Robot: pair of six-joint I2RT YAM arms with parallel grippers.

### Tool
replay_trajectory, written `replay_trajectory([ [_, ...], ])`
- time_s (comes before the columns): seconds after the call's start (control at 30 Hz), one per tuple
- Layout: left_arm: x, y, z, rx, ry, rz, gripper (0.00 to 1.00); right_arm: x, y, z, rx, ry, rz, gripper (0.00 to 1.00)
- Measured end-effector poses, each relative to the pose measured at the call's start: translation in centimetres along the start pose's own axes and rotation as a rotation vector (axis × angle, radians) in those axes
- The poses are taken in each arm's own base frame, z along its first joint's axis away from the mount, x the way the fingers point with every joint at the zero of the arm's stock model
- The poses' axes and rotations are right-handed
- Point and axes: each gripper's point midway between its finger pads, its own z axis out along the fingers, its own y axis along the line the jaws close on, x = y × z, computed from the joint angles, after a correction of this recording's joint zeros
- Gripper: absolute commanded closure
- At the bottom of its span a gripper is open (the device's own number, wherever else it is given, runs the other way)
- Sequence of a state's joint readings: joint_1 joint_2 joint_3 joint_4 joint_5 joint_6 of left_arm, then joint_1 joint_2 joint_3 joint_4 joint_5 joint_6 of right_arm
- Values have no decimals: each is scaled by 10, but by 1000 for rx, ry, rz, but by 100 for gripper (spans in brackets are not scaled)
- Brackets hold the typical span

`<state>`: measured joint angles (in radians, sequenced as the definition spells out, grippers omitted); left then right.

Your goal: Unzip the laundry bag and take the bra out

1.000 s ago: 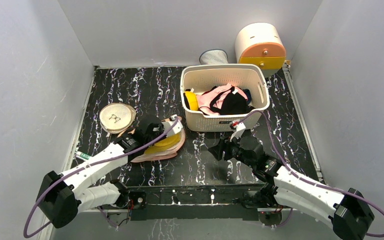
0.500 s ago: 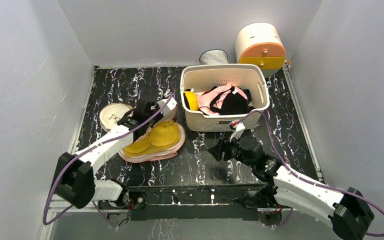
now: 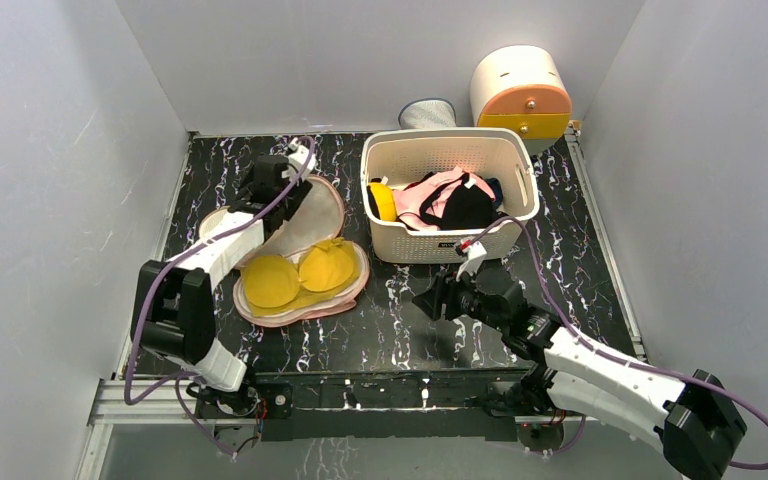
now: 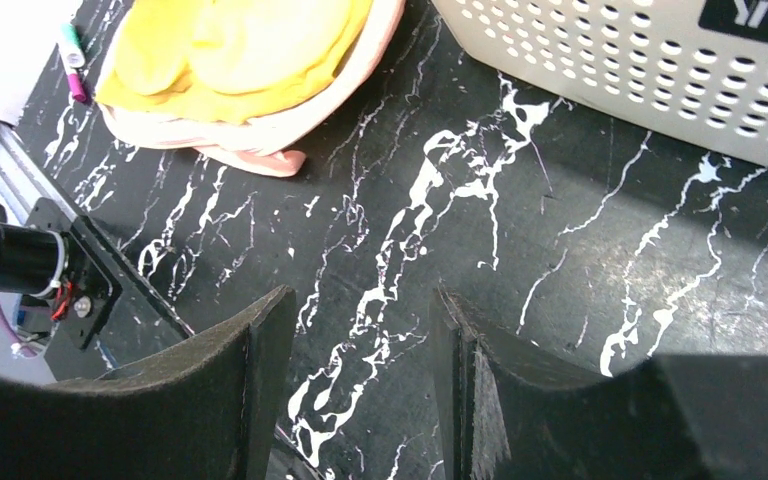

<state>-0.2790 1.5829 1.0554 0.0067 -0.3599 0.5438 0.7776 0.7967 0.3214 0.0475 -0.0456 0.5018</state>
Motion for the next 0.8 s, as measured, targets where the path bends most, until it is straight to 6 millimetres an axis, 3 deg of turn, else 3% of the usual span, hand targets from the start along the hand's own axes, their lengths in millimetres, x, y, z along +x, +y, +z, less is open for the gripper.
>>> replay_trajectory([
  [0.2,-18,45,-23,-171,-121,-95,2,-8,9,2,-25,2,5,51],
  [0.37,-14,51,-41,-220,-191,-179,2,-9,16,9,-38,46,-1,50],
  [0.6,-47,56,-64,-174,-351,-496,2,-12,42,28,-101,126,-43,47],
  [0.63,-49,55,-65,-164,-358,-510,2,-9,49,32,-113,141,-58,47],
  [0.67,-53,48,-66,-122,-372,-535,1,3,84,43,-173,187,-138,44],
  [0.8,-45,42,-61,-111,-330,-527,2,13,157,82,-228,205,-455,28],
])
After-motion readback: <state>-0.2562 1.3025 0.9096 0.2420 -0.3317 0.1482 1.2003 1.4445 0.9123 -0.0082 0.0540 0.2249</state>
